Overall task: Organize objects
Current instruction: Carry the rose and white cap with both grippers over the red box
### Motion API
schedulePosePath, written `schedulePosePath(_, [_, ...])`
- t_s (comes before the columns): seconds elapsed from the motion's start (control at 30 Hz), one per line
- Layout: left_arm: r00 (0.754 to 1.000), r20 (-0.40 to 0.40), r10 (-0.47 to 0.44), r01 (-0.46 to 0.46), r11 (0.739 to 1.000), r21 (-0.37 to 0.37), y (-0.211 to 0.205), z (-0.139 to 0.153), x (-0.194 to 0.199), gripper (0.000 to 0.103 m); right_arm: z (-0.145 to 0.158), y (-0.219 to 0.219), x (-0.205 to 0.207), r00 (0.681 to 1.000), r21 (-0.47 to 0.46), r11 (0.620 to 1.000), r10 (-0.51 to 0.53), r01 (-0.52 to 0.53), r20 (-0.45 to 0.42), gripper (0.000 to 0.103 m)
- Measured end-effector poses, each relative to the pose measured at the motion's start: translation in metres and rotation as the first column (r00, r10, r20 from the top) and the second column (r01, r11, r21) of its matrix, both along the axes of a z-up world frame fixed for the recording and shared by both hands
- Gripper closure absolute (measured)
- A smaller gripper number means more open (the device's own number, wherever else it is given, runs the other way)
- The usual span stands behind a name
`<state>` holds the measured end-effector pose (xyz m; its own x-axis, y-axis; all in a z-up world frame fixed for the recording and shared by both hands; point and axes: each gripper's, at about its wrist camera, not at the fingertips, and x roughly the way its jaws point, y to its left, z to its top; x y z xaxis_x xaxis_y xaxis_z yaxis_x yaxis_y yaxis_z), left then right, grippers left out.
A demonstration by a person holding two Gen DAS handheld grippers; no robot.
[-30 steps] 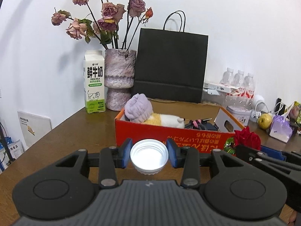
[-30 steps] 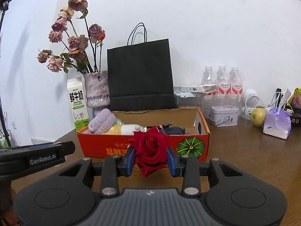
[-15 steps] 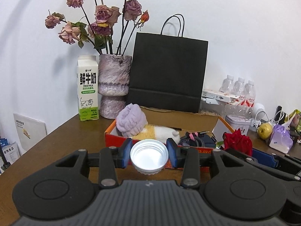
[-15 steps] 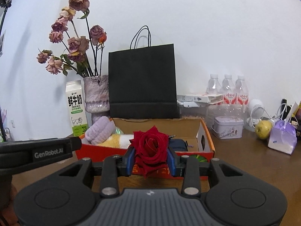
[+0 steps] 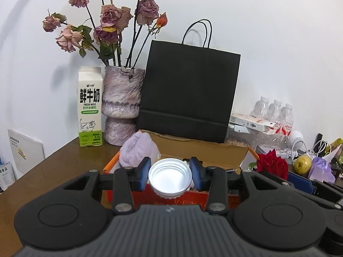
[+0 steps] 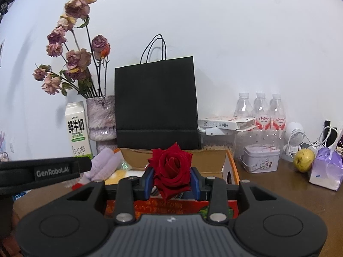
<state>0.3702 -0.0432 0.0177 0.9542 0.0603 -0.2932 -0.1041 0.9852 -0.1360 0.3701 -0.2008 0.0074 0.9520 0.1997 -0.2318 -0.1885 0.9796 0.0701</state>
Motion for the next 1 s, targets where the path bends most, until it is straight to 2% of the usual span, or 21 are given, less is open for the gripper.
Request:
schedulePosePath(0.3, [1.000,0.009,-0.010,0.010,1.000,-0.002,-0.003,0.001,0.036,0.063,0.000,-0.002,0.038,1.000,-0.022,1.000,0.008,-0.008,0.015,0.069])
schedulePosePath(1.0, [0.998,-0.012,-0.058,0.058,0.998,0.016,-0.003,-0.010,0.122,0.063,-0.015,-0.014,0.127,0.999,-0.049,0.998,0.024,-0.026,-0.034,0.069])
